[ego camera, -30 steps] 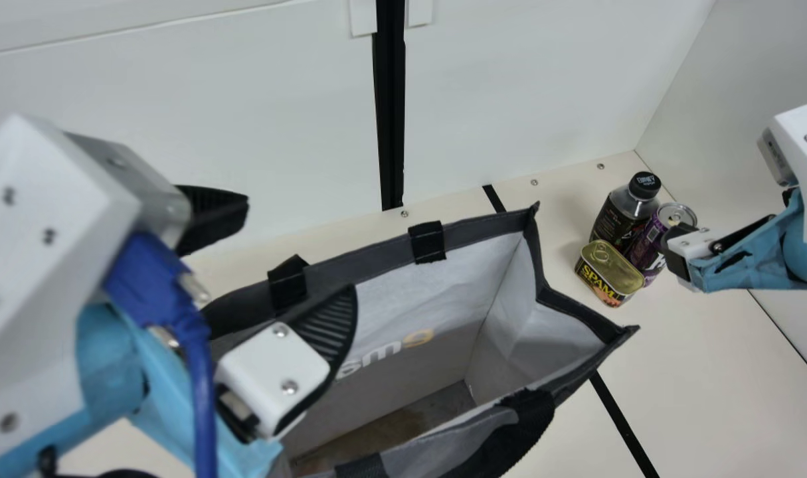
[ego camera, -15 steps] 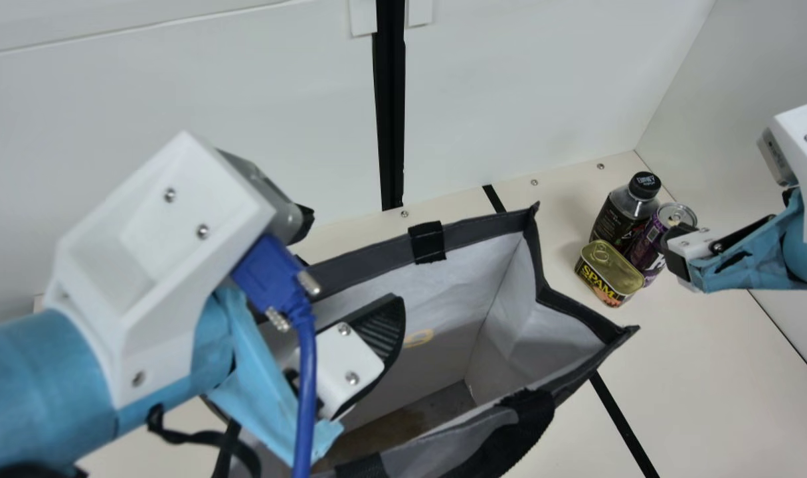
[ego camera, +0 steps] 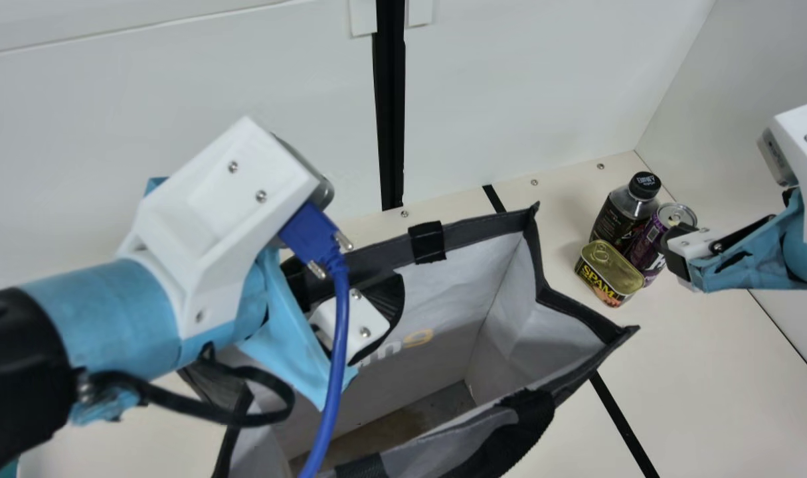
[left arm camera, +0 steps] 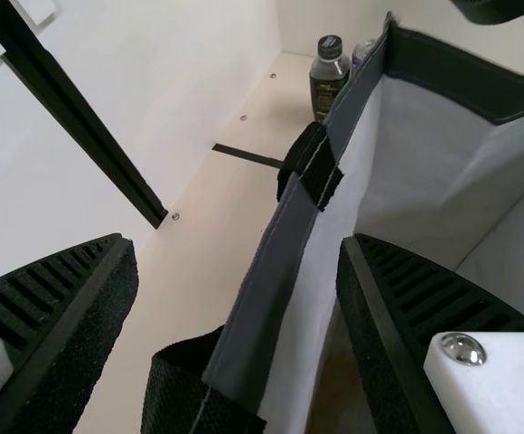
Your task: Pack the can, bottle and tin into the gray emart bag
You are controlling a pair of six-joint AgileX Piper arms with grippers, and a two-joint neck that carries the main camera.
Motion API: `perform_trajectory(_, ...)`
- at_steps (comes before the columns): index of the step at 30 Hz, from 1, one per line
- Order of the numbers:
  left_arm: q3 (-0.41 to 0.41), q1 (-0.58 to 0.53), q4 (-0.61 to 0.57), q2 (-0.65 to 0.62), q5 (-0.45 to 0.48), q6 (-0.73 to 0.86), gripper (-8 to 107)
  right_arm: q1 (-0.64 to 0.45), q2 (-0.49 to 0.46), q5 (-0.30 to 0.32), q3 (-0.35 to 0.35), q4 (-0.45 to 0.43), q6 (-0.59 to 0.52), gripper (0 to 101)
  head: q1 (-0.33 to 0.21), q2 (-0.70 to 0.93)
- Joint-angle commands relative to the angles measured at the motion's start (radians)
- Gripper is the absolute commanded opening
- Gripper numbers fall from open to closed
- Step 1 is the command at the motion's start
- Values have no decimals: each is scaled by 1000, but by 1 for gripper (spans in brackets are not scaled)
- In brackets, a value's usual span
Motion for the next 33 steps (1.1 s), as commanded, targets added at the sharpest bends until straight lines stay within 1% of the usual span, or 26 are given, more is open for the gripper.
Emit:
perform_trajectory(1,1,4,-5,6,1,2,90,0,0,0,0,0,0,91,-23,-1)
perform_trajectory(21,64,15,-19,47,1,15,90,0,0,0,0,0,0,91,-23,-1)
perform_trajectory(33,94,10,3,38,1,6,10,0,0,0,0,0,0,91,-23,-1)
